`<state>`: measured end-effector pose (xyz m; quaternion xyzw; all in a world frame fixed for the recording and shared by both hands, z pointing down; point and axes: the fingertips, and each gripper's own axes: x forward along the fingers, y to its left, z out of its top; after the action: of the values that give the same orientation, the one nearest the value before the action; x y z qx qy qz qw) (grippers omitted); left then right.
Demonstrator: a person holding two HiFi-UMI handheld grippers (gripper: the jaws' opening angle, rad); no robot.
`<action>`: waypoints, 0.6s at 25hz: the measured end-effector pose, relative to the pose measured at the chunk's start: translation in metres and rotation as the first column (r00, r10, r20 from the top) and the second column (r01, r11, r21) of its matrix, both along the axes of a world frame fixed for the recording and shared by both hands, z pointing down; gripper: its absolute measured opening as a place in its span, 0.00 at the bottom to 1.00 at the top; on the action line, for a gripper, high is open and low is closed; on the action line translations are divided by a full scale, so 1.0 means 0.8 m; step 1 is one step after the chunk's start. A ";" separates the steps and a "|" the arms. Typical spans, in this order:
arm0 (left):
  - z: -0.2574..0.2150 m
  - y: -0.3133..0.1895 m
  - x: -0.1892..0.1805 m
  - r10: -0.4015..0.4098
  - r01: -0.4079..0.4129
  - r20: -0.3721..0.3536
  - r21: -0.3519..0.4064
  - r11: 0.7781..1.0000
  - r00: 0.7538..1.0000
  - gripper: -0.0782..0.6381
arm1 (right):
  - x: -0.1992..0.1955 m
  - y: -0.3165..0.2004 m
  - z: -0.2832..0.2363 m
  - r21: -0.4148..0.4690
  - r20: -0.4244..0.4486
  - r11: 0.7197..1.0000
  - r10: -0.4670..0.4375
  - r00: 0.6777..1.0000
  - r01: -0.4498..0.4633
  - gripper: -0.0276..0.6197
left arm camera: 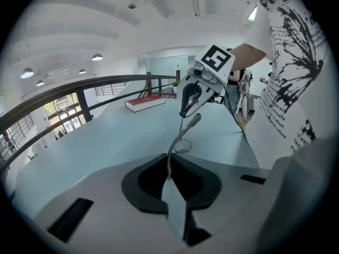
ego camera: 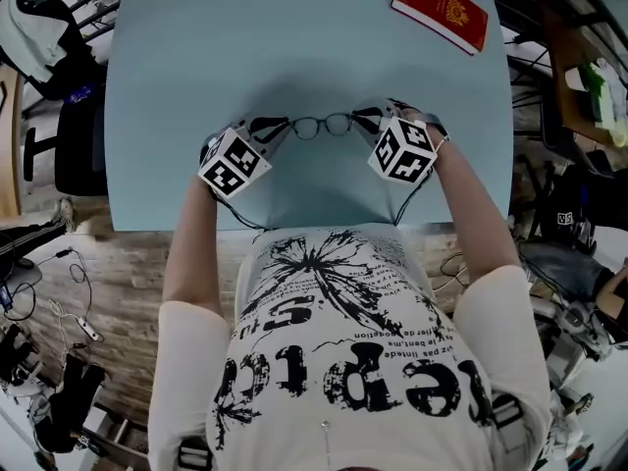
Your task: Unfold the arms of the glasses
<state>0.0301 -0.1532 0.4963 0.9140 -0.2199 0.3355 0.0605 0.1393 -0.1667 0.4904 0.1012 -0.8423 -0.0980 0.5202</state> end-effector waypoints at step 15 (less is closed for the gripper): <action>-0.007 -0.004 -0.003 -0.058 0.058 -0.017 0.003 0.998 0.998 0.15 | 0.020 0.008 0.002 -0.006 -0.001 0.998 0.068 0.998 -0.068 0.09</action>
<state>0.0274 -0.1566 0.4904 0.9102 -0.2465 0.3253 0.0705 0.1556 -0.1606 0.4919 0.1284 -0.8386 -0.0777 0.5237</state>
